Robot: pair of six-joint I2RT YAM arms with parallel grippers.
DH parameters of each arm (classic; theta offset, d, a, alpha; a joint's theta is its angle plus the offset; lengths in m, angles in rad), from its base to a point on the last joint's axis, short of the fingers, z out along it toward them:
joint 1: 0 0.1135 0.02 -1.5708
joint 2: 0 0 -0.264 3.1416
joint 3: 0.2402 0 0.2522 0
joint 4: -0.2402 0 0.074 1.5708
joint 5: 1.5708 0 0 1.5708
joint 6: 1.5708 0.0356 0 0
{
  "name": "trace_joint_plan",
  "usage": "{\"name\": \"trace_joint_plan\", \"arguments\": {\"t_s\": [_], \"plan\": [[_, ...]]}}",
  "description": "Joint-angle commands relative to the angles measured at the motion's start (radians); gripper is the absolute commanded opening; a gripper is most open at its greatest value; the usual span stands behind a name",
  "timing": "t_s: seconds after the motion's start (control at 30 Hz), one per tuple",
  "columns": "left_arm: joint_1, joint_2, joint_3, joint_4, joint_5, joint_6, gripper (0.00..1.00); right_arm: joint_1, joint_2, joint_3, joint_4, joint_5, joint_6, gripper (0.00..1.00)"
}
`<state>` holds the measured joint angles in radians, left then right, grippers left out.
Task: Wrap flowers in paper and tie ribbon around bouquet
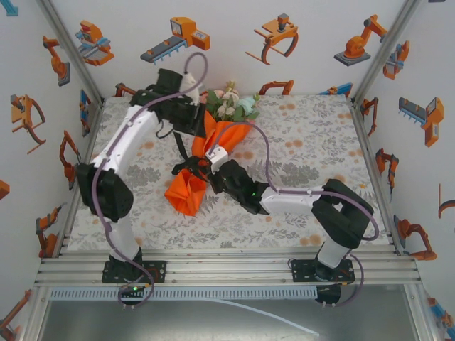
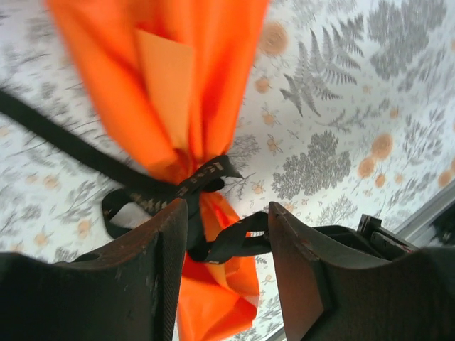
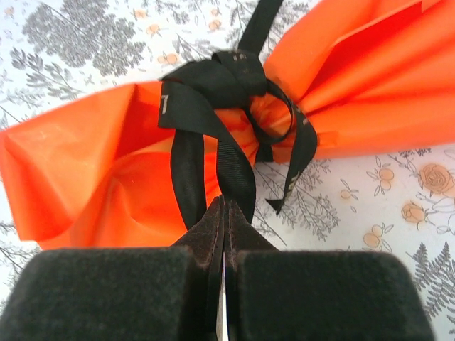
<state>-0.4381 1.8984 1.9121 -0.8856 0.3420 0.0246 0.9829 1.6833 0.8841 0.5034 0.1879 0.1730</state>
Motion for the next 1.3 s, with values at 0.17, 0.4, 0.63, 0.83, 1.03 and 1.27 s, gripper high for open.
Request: {"name": "trace_joint_plan", "arguments": {"t_s": [0.17,0.4,0.63,0.83,1.03,1.27], "plan": [[0.005,0.154,0.046,-0.214,0.087,0.208,0.52,-0.011,-0.021,-0.033,0.076,-0.024,-0.01,0.0],[-0.008,0.226,0.03,-0.229,-0.008,0.22,0.57,-0.01,-0.002,-0.024,0.084,-0.046,-0.006,0.0],[-0.009,0.248,0.003,-0.153,-0.031,0.203,0.49,-0.011,-0.002,-0.027,0.098,-0.049,-0.008,0.0],[-0.011,0.249,-0.011,-0.121,-0.015,0.183,0.24,-0.011,0.002,-0.029,0.117,-0.031,-0.014,0.0],[-0.01,0.199,-0.056,-0.053,-0.023,0.159,0.0,-0.013,0.041,0.011,0.145,0.059,-0.045,0.0],[-0.01,0.143,-0.101,0.001,-0.026,0.136,0.0,-0.016,0.155,0.145,0.169,0.178,-0.087,0.0]]}}
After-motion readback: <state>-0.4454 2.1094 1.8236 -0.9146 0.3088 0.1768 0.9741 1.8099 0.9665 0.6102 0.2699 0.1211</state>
